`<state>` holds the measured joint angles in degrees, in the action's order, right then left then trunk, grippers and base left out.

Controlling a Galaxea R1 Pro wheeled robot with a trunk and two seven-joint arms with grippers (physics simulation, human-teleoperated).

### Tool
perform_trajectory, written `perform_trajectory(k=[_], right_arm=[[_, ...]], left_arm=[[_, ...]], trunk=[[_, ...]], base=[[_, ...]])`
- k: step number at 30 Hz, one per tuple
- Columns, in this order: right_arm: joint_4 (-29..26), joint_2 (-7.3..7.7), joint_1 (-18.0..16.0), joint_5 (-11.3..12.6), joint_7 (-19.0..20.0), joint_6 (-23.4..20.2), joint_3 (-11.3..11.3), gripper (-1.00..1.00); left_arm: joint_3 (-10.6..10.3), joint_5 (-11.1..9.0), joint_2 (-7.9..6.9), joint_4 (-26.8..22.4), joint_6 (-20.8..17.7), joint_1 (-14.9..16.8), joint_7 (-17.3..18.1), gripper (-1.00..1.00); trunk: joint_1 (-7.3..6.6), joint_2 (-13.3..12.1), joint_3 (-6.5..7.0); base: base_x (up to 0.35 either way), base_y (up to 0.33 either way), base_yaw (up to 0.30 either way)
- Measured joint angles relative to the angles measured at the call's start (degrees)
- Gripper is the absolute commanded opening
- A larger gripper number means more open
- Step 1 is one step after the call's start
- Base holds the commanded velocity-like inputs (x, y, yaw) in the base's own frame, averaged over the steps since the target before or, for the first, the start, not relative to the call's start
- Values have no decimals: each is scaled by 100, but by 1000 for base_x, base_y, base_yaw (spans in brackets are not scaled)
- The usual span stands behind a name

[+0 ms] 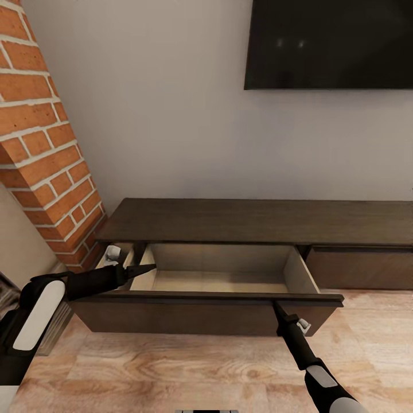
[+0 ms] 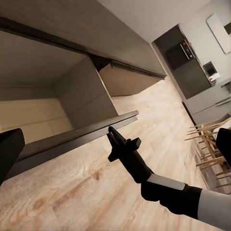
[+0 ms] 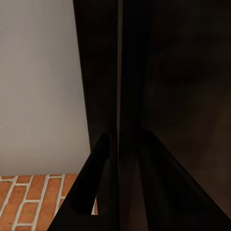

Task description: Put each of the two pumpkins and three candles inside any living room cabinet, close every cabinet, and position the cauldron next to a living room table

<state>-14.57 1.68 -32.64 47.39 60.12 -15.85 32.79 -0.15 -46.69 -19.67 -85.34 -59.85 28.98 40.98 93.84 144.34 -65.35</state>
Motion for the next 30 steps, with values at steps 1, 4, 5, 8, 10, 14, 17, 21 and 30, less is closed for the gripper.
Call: perform_trajectory(k=[1,4,5,8,10,14,17,21,30], right_arm=[[0,0,0,0,0,0,0,-100],[1,0,-1,-1,-1,3,1,-100],[1,0,-2,-3,-1,4,0,-100],[0,0,0,0,0,-1,-5,-100],[0,0,0,0,0,-2,-7,-100],[0,0,-1,-3,0,0,-8,-100],[-1,0,1,0,1,-3,-10,-100],[-1,-1,2,1,1,-5,-13,-100],[-1,-1,2,0,1,-6,-19,-100]], left_arm=[[0,0,0,-1,0,-1,0,100],[0,0,0,0,0,2,0,100],[0,0,0,0,0,1,0,100],[0,0,0,0,0,2,0,100],[0,0,0,1,0,1,0,100],[0,0,0,-1,0,0,0,100],[0,0,0,1,0,-1,0,100],[0,0,0,4,0,1,0,100],[0,0,0,7,0,0,0,100]], trunk=[[0,0,0],[0,0,0],[1,0,0],[1,0,0],[1,0,0],[0,0,0],[0,0,0],[2,0,0],[0,0,0]], base=[[-3,0,0],[-31,0,0],[-120,0,0],[-116,0,0],[-47,0,0],[-16,0,0],[-10,0,0],[-115,0,0],[-30,0,0]])
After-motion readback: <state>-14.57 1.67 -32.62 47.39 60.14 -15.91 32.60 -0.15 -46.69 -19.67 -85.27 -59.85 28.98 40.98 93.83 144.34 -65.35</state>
